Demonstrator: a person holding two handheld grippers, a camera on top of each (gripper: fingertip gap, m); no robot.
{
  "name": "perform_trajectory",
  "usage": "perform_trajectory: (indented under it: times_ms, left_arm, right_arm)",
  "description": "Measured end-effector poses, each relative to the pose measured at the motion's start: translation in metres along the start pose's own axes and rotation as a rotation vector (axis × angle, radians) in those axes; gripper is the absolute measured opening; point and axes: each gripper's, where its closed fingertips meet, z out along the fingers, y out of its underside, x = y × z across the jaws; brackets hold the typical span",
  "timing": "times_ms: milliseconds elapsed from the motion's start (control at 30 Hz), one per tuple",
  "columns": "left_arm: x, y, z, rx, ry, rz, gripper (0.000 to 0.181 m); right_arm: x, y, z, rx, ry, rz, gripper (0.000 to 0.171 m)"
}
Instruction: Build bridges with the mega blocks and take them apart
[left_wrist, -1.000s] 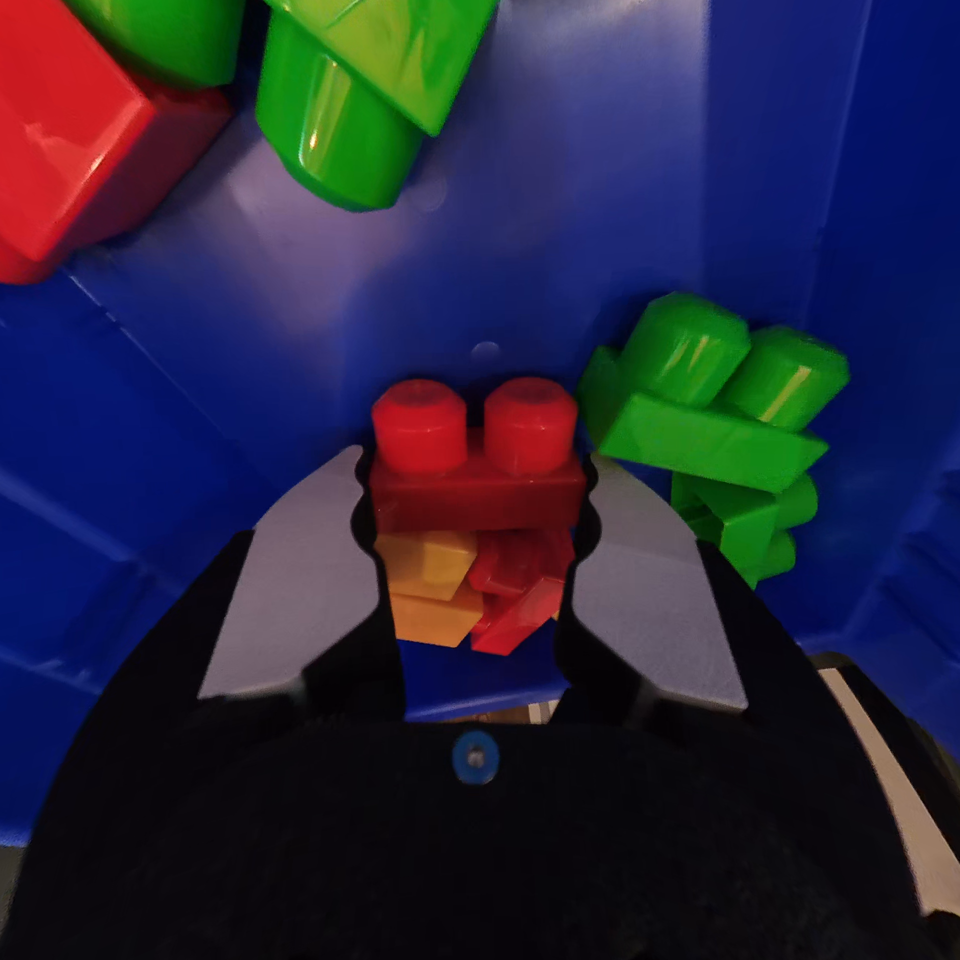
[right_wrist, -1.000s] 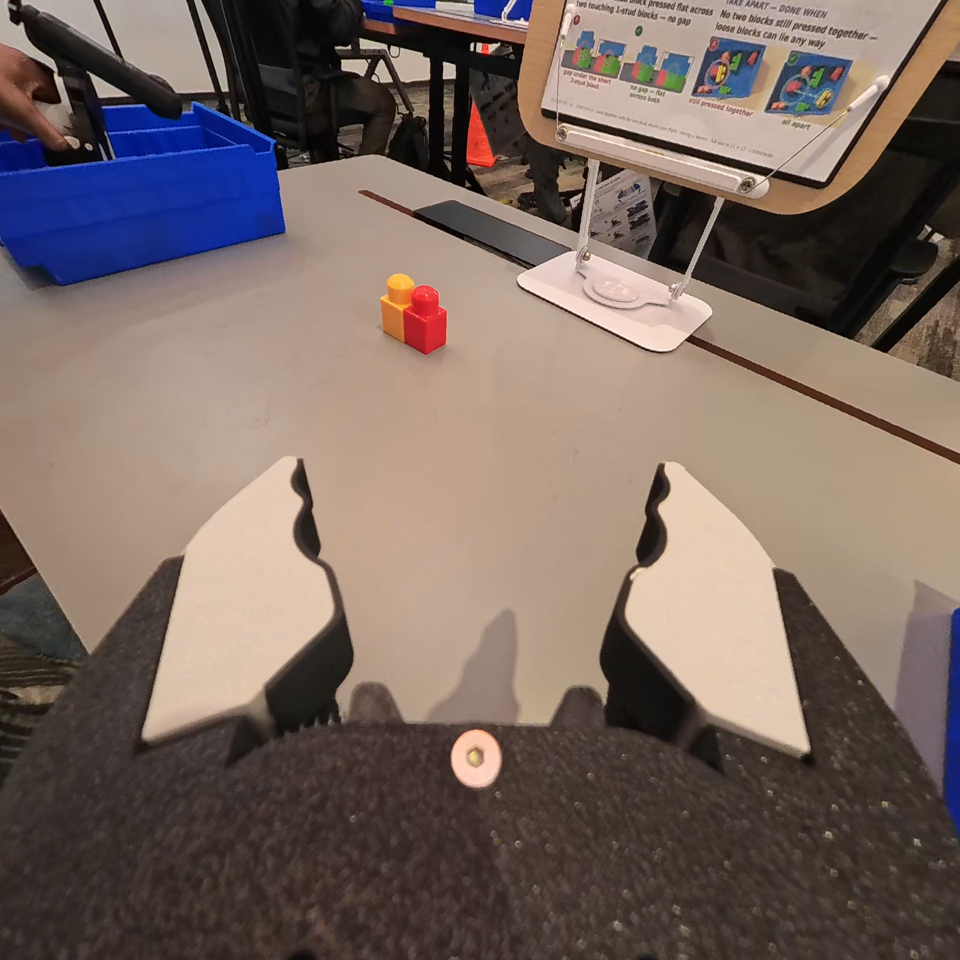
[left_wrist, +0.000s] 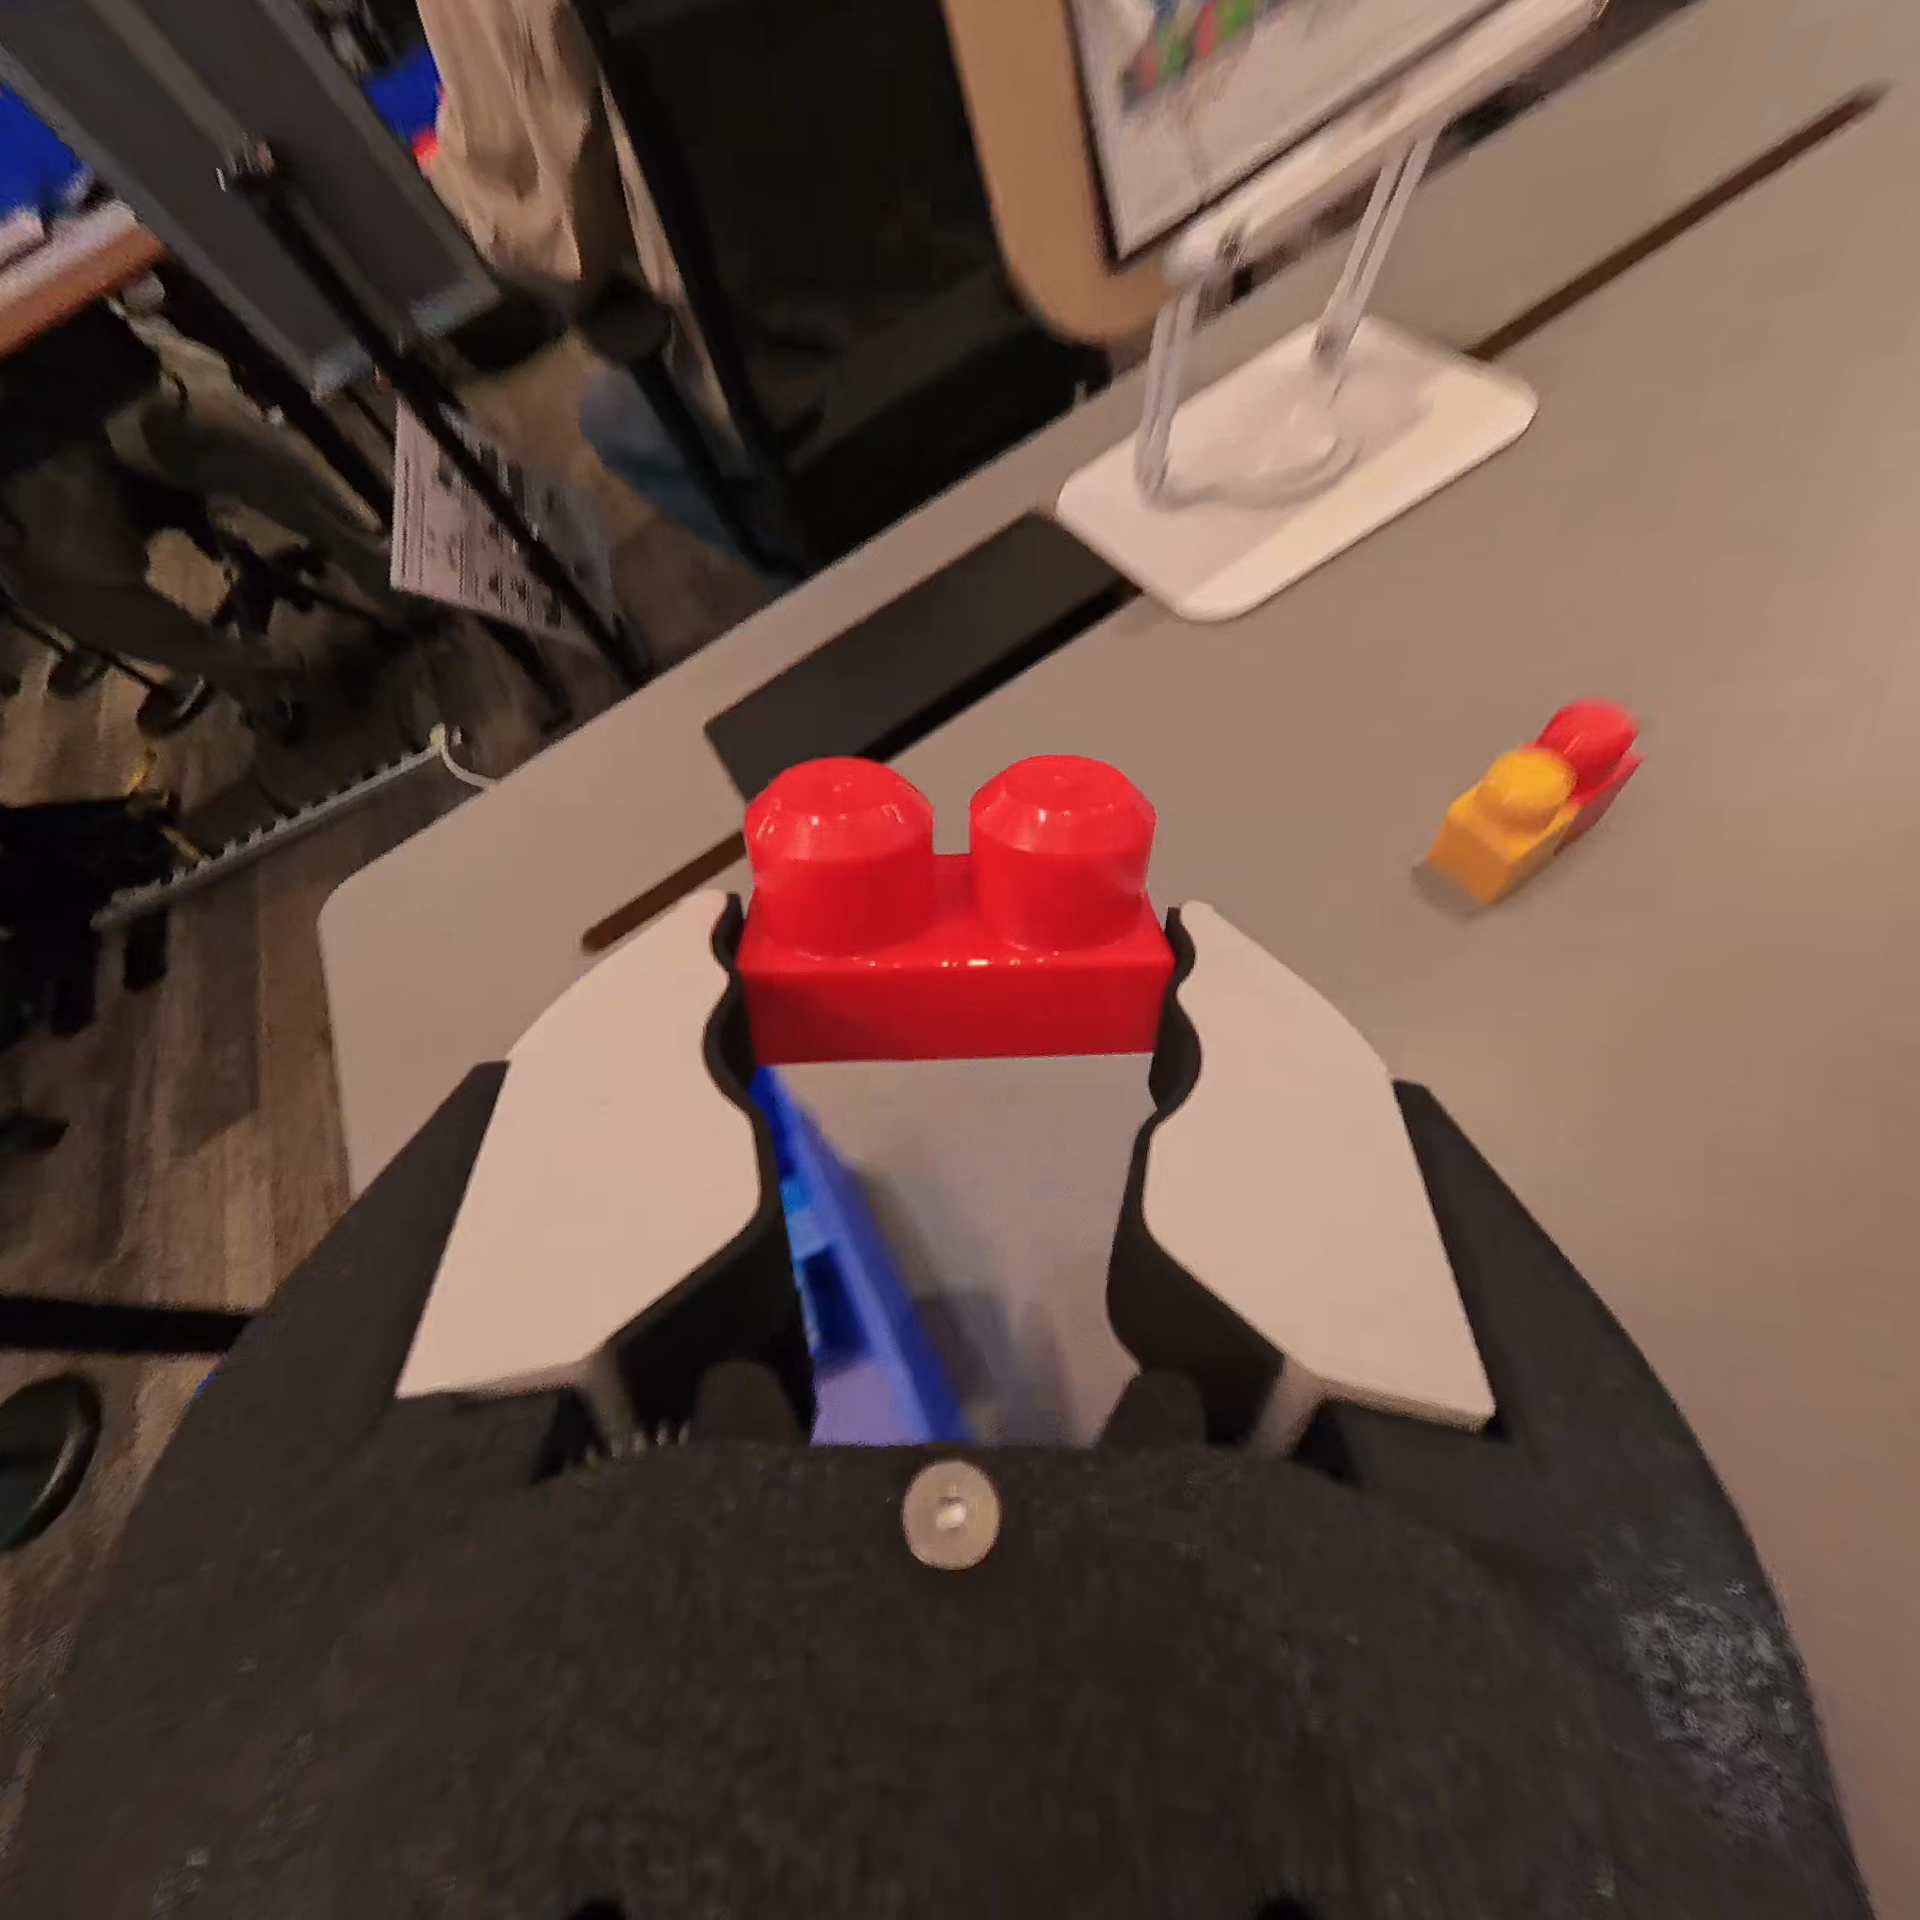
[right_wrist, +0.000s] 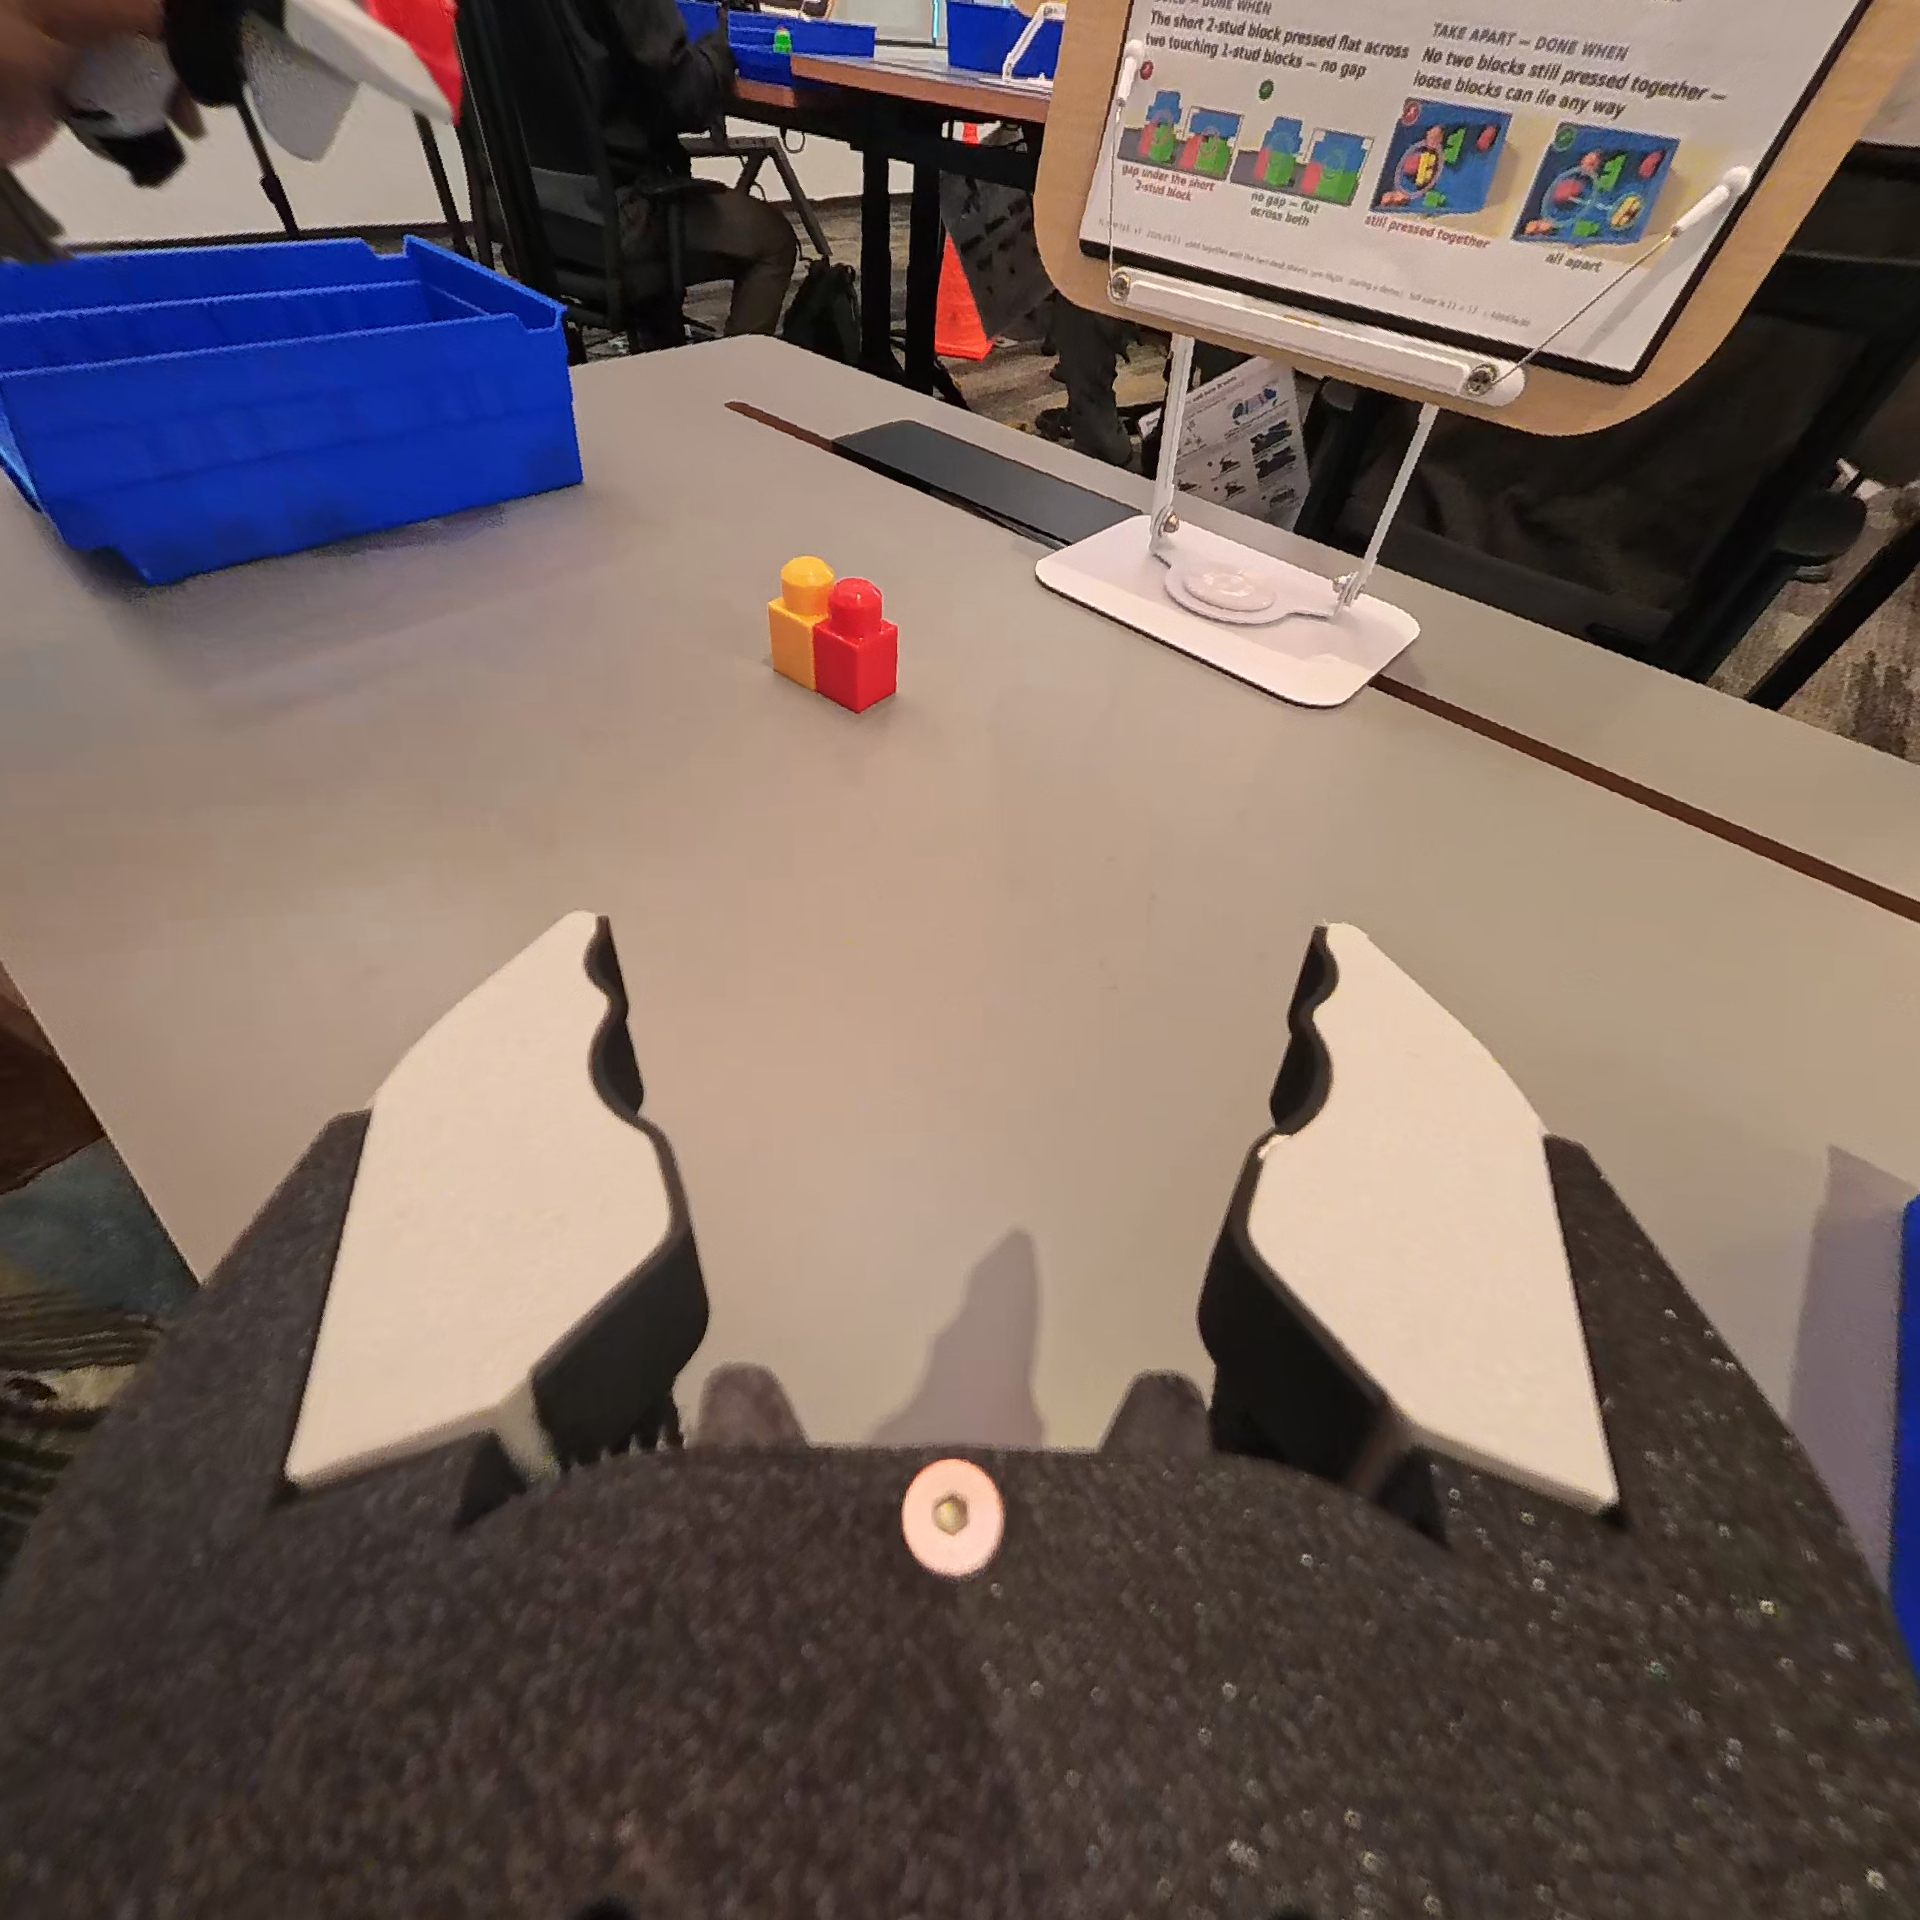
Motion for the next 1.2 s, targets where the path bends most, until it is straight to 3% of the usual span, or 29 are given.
perform_trajectory:
  times_ms: [233,500,733,1200]
  left_arm:
    - [0.083,-0.050,0.038,0.236,0.020,-0.125,0.075]
    - [0.137,-0.043,0.080,0.367,-0.068,-0.408,0.075]
    - [0.158,-0.023,0.105,0.329,-0.230,-0.437,0.075]
    - [0.193,-0.020,0.133,0.259,-0.400,-0.353,0.075]
  right_arm:
    - [0.002,0.004,-0.002,0.019,-0.009,0.018,0.120]
    - [0.011,0.006,-0.007,0.048,-0.027,0.039,0.119]
    - [0.017,0.007,-0.011,0.069,-0.061,0.042,0.119]
    - [0.029,0.016,-0.021,0.104,-0.106,0.071,0.118]
